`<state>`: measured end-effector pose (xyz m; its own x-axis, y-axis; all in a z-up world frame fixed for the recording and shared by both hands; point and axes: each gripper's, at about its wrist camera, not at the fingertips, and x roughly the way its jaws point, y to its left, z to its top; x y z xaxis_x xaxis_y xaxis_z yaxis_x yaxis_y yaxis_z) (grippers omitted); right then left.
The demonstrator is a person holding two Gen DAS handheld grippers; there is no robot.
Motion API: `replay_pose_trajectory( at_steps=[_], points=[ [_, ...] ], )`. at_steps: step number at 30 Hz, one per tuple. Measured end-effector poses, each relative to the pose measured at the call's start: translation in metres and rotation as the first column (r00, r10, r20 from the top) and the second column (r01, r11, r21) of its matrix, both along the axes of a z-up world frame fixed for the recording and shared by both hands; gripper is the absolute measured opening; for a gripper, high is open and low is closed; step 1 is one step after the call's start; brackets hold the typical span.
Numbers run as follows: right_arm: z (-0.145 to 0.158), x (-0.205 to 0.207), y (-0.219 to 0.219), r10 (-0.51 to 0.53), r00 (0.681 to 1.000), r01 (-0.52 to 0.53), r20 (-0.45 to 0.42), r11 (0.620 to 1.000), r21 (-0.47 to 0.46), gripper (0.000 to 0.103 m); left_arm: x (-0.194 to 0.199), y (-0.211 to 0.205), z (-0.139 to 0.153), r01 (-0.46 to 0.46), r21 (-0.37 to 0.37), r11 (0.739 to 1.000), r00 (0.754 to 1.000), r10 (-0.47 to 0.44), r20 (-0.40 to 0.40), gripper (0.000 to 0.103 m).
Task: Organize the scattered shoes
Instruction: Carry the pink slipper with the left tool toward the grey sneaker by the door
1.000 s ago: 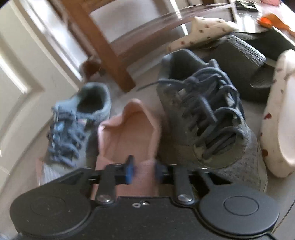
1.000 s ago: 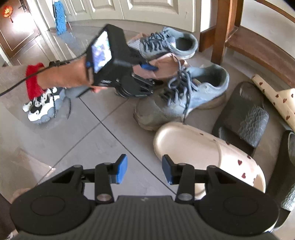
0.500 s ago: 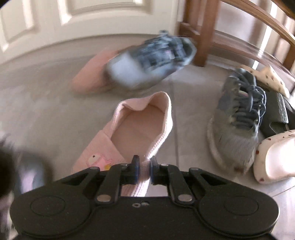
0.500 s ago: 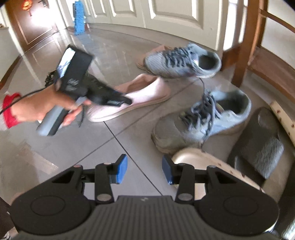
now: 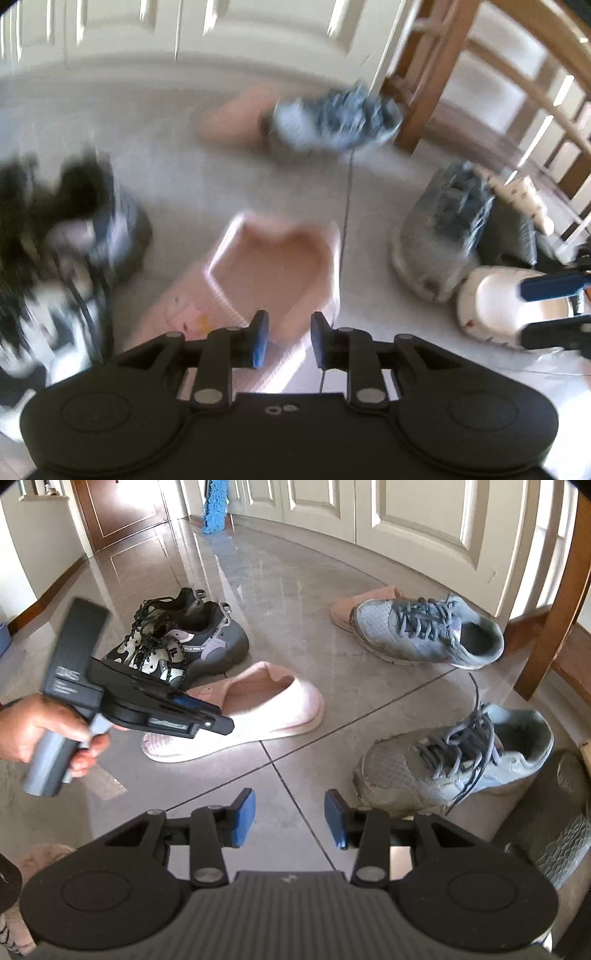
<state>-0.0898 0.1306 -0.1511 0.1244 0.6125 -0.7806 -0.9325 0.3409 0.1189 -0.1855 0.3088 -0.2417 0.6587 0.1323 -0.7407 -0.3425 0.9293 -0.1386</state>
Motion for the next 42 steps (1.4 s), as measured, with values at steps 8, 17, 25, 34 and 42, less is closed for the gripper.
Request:
replay_pose_trajectory(
  at_steps=[8, 17, 25, 34, 42],
  points=[
    [0.006, 0.018, -0.002, -0.084, 0.996, 0.084, 0.000, 0.996, 0.026, 0.046, 0.030, 0.023, 0.040, -0.022, 0.017, 1.000, 0.985, 0.019, 0.174, 0.029],
    [0.014, 0.035, 0.017, -0.143, 0.989, 0.142, 0.030, 0.990, 0.010, 0.045, 0.111, 0.082, 0.035, -0.018, 0.037, 0.999, 0.981, 0.011, 0.194, 0.030],
    [0.032, 0.081, 0.071, -0.213, 0.976, 0.212, 0.047, 0.977, 0.027, 0.045, 0.174, 0.134, 0.021, 0.007, 0.019, 1.000, 0.987, -0.010, 0.159, 0.031],
    [0.097, 0.102, 0.116, -0.184, 0.979, 0.190, 0.082, 0.980, -0.067, 0.046, 0.194, 0.158, 0.035, 0.035, -0.009, 0.999, 0.991, -0.033, 0.133, 0.035],
    [0.108, 0.120, 0.126, -0.111, 0.990, 0.108, 0.091, 0.994, 0.030, 0.047, 0.229, 0.151, 0.036, 0.054, 0.105, 0.993, 0.995, -0.063, 0.078, 0.043]
  ],
)
